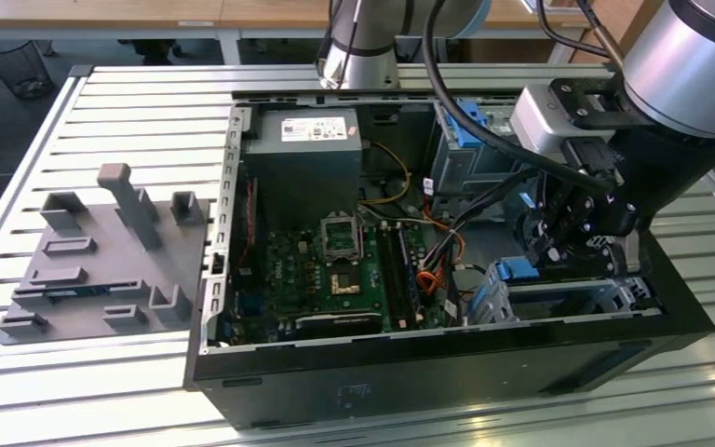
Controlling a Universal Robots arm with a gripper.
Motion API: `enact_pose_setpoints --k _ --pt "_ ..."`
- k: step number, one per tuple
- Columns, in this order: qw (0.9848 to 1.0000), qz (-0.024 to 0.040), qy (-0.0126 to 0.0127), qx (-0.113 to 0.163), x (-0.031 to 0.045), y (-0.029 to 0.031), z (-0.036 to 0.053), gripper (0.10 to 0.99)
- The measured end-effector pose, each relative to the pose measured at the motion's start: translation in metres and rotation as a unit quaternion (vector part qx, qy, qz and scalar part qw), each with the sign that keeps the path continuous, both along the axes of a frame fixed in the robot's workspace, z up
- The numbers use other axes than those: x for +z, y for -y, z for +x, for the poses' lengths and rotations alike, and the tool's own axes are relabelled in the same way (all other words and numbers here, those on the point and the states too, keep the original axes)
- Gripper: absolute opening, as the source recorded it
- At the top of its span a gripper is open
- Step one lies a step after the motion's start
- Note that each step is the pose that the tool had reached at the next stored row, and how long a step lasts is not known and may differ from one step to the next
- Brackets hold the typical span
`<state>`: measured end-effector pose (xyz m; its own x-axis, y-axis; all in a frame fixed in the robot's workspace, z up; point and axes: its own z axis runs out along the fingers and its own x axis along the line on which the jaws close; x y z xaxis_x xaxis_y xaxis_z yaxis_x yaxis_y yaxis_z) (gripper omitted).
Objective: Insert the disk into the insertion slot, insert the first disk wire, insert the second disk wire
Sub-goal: 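Insert the first disk wire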
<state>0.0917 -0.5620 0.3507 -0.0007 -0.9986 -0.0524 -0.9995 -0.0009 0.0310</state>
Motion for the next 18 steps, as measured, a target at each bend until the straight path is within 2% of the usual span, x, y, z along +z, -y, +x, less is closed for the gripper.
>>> enact_pose_setpoints --k 18 --pt "1.0000 0.0000 0.0000 0.000 0.0000 0.0000 0.0060 0.106"
